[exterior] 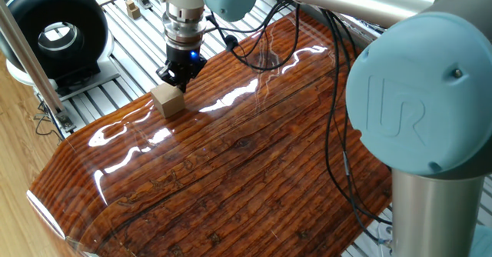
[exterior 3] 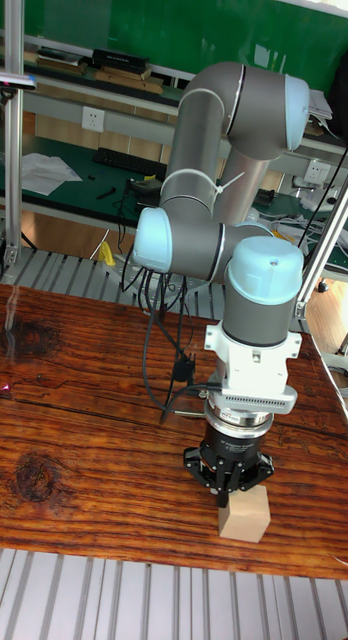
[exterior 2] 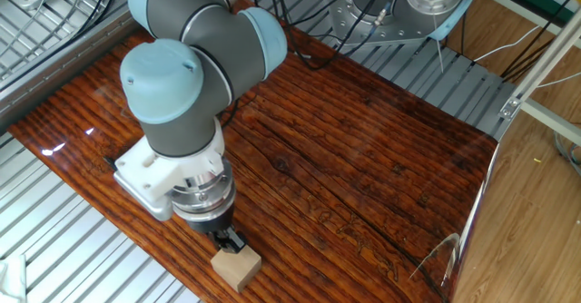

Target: Use the gripper to push the small block from left to right

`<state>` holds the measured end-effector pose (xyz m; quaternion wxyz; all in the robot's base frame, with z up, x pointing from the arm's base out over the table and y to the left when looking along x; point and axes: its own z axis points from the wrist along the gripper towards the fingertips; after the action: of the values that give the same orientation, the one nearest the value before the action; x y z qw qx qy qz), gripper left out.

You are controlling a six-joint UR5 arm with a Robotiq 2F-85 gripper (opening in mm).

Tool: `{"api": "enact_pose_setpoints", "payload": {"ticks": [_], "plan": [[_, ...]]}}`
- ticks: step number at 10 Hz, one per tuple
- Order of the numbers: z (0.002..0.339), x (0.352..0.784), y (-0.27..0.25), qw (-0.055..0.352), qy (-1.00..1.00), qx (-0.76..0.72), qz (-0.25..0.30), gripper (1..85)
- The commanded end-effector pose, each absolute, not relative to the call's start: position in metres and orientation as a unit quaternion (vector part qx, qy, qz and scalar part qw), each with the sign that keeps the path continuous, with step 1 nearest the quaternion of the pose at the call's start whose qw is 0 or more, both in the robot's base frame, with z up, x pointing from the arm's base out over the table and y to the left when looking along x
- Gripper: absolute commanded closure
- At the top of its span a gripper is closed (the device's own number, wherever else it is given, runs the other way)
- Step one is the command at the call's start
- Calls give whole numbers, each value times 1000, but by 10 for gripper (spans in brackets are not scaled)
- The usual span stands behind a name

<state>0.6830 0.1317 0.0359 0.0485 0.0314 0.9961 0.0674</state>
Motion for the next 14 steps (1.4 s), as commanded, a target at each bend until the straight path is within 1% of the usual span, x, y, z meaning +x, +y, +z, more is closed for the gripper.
{"api": "enact_pose_setpoints", "payload": {"ticks": [1, 9, 14], "plan": [[39, 684, 147, 48, 995, 44, 74, 847], [43, 682, 175, 49, 994, 63, 80, 847], [43, 683, 193, 53, 991, 74, 98, 847]]}}
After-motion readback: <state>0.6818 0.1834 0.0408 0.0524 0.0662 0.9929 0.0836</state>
